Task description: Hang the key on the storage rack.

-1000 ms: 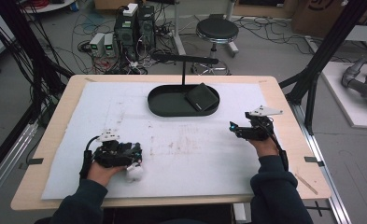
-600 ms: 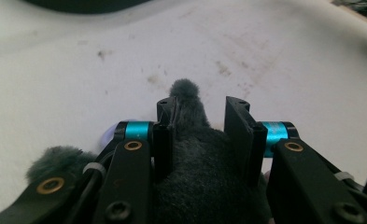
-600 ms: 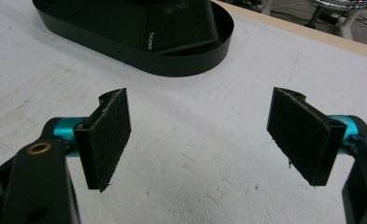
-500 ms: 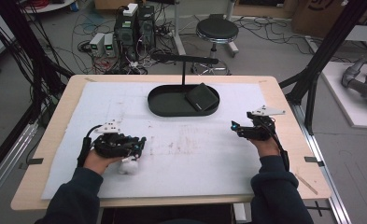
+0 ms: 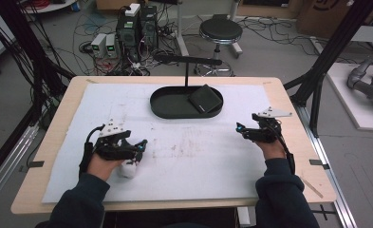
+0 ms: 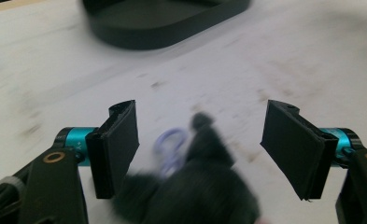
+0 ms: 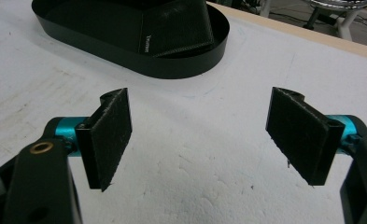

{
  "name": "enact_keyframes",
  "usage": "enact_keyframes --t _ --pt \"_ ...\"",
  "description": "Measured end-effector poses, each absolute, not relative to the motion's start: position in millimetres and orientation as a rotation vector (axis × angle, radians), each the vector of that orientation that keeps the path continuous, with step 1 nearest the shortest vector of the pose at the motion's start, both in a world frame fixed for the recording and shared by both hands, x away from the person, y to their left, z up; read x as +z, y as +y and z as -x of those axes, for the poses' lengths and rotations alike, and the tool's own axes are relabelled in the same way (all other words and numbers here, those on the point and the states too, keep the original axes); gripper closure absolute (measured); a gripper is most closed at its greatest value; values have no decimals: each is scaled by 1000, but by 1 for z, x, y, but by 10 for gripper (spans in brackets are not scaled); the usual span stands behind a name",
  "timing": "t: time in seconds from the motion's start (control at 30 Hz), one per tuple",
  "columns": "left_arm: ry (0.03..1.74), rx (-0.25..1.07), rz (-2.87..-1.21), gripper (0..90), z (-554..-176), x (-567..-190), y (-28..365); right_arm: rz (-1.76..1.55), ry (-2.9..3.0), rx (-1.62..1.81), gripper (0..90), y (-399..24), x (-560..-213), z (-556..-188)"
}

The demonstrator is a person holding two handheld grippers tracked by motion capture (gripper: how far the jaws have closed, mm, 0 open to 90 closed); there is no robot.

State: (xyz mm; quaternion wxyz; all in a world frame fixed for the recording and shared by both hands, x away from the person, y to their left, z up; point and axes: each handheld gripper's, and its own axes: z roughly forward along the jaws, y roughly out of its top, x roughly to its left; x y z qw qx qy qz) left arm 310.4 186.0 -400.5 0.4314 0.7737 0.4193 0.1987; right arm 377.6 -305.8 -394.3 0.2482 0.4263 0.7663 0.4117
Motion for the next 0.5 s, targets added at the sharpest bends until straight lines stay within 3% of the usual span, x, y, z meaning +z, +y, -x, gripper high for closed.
enact_keyframes --t 0.13,0.5 --pt "1172 502 -1950 268 -297 -409 187 -1155 2091 1124 228 -305 -394 -377" --pt "1158 463 -2064 302 -298 -431 167 -1144 2103 1121 232 -301 -395 -378"
